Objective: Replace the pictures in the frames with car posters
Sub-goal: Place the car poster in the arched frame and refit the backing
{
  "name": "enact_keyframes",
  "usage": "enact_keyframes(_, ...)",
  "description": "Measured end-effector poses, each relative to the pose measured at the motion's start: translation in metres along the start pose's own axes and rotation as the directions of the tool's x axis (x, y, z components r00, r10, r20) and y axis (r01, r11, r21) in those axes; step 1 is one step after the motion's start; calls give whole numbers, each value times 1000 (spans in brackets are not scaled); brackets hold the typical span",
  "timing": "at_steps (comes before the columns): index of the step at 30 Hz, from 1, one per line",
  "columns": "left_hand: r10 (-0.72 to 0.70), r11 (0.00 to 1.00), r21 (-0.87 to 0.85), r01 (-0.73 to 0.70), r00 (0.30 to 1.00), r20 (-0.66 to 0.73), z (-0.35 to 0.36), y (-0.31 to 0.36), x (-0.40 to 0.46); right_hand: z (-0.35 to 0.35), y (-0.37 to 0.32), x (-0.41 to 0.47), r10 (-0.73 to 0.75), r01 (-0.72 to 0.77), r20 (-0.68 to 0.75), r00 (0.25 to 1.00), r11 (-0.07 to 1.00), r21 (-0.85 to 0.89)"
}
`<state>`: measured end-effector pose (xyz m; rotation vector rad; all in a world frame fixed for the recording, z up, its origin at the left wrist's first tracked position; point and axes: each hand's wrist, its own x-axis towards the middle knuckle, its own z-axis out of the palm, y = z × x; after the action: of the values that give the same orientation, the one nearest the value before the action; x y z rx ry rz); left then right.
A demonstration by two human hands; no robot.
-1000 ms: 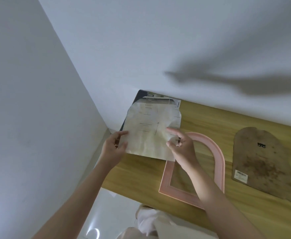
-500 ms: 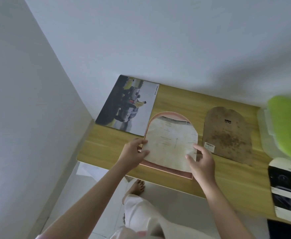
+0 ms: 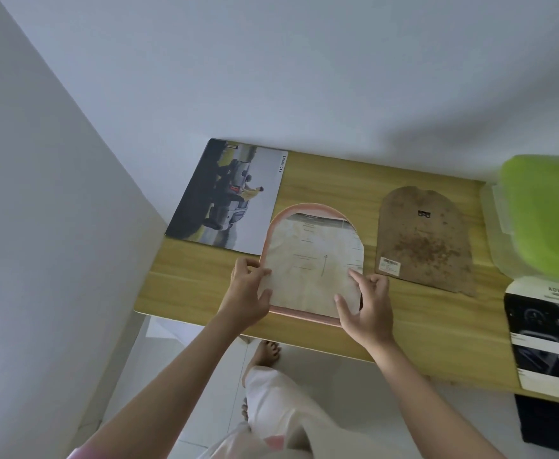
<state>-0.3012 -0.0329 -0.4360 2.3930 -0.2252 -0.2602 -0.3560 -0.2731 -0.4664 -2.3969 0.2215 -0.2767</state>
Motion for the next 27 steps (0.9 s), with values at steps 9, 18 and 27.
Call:
enact_keyframes(9,-73,991,-116,72,997,-5,-4,-14,-2,0,-2,2,-28,30,31,999,996,-82)
enact_keyframes(18,-72,975,-213,69,997,-10,-1,-19,-5,0,-2,2,-6,9,31,999,994,-107)
enact_keyframes(27,-136,961,-247,126,990,-26,0,-10,-3,-2,1,5,-30,30,9,1000,998,-60)
